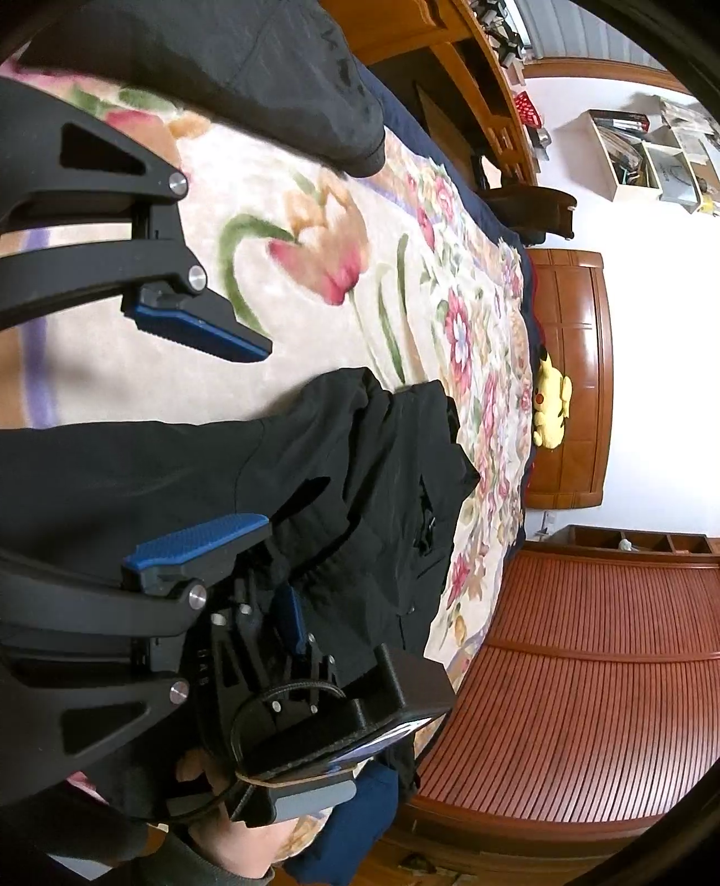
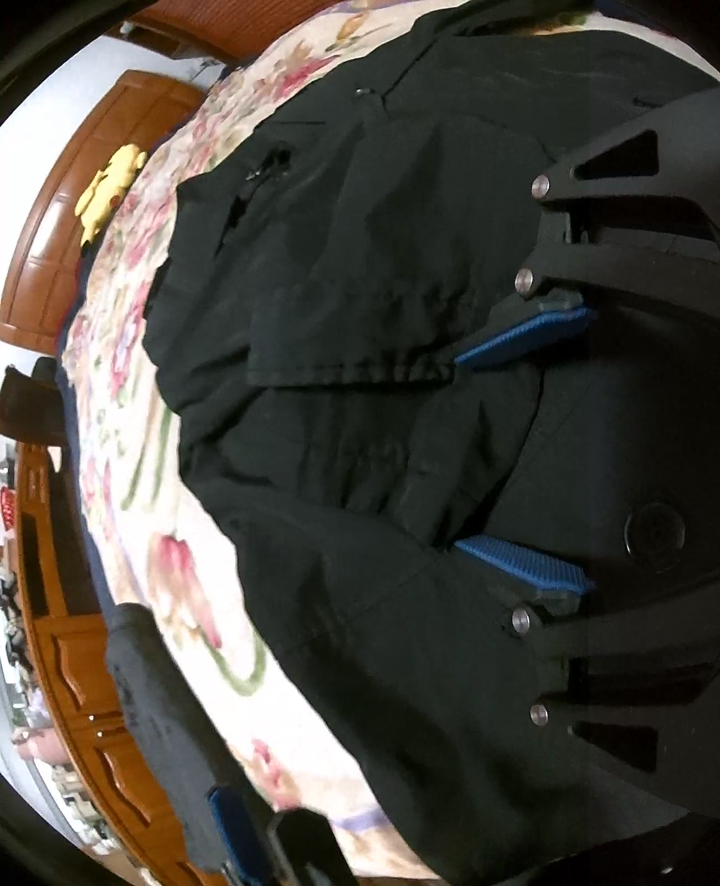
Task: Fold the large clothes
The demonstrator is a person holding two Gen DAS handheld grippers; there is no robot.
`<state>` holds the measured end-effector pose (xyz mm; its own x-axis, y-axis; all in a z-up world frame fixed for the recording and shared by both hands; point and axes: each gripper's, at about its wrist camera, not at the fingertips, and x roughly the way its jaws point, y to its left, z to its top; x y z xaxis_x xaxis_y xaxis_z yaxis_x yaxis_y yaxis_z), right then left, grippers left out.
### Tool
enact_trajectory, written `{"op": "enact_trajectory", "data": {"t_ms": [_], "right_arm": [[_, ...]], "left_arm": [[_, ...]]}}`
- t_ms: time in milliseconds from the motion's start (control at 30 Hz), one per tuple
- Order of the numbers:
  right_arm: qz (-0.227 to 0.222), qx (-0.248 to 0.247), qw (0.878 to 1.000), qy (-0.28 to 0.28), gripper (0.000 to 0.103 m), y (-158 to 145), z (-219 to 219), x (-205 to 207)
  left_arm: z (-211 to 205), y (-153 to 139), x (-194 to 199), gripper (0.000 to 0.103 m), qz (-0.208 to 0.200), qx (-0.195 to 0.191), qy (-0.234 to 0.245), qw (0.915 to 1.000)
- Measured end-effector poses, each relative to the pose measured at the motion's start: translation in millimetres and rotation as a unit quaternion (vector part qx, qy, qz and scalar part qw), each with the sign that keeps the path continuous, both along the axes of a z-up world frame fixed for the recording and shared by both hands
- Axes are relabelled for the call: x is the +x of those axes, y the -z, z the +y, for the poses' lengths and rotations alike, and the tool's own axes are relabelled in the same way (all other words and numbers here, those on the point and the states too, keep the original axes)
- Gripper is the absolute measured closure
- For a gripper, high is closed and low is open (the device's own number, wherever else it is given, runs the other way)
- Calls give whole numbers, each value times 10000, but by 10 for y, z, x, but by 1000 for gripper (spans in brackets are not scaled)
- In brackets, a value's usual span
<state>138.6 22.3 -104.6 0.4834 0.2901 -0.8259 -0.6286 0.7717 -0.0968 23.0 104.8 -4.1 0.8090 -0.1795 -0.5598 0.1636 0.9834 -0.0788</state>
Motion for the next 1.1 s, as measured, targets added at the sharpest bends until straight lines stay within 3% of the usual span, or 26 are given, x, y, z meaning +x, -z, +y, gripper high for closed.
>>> {"op": "enact_trajectory", "data": {"t_ms": [67, 167, 233, 467, 567, 1000, 1100], "right_arm": [[3, 49, 10000, -6, 76, -17, -9, -2], [-248, 149, 9995, 83, 92, -129, -75, -40], [-516, 353, 9978, 219, 95, -274, -182, -71], [-1368, 980, 9798, 1079, 97, -904, -877, -163], [-1549, 979, 9728, 1417, 97, -1042, -1209, -222], [-1426, 743, 9564, 2437, 96, -906, -2213, -546], [-1315, 671, 9521, 2677, 83, -792, -2362, -672]], "left_arm": [[-5, -4, -14, 47, -15, 4, 10, 10000], [-49, -13, -29, 47, -35, 11, 34, 10000], [-86, -16, -37, 47, -53, 22, 59, 10000], [-275, -45, -56, 47, -133, 72, 194, 9997], [-355, -62, -54, 47, -167, 73, 256, 9995], [-703, -86, 29, 47, -178, -10, 547, 9983], [-787, -97, 48, 47, -198, -63, 618, 9979]]}}
